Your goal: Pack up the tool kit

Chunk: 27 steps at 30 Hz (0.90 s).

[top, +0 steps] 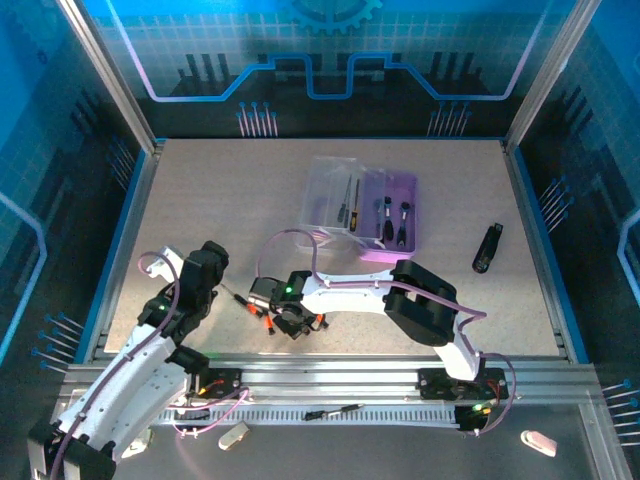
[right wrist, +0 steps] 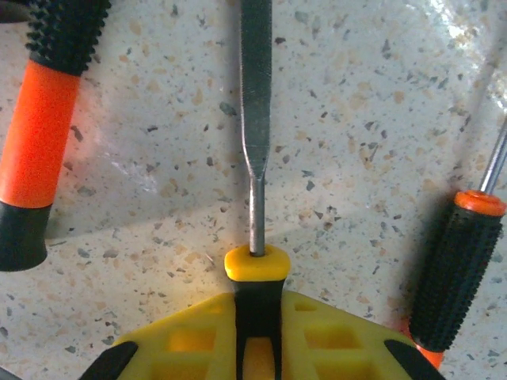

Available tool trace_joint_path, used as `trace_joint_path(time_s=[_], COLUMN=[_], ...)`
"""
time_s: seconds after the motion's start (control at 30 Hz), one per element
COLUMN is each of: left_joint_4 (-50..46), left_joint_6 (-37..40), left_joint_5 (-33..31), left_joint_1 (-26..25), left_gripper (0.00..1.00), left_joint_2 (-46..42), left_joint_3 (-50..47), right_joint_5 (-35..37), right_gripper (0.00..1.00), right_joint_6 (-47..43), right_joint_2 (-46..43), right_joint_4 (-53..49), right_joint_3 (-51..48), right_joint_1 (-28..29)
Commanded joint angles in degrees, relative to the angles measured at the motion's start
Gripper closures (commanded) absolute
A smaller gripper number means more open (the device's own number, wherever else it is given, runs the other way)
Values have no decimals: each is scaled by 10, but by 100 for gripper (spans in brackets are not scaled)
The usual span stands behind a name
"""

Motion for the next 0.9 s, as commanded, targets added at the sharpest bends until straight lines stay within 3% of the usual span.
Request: trace_joint_path(time_s=[0.0, 0.17, 0.57, 0.87], left_joint_4=[0, 3, 17, 186], left_joint_6=[7, 6, -1, 1], left_joint_5=[2, 6, 27, 190], left_joint_1=[8, 8, 9, 9], left_gripper=[1, 1, 1, 1], left_joint_2=[0, 3, 19, 82], left_joint_3=[5, 9, 14, -13], right_joint_5=[54, 50, 27, 9], right_gripper=[84, 85, 86, 86], right_joint_6=[19, 17, -2, -22], right_joint_2=[11, 0, -116, -214], right_joint_4=[-6, 10, 51, 55], right_joint_3=[12, 30, 23, 12], right_joint_1=[-13, -18, -68, -156])
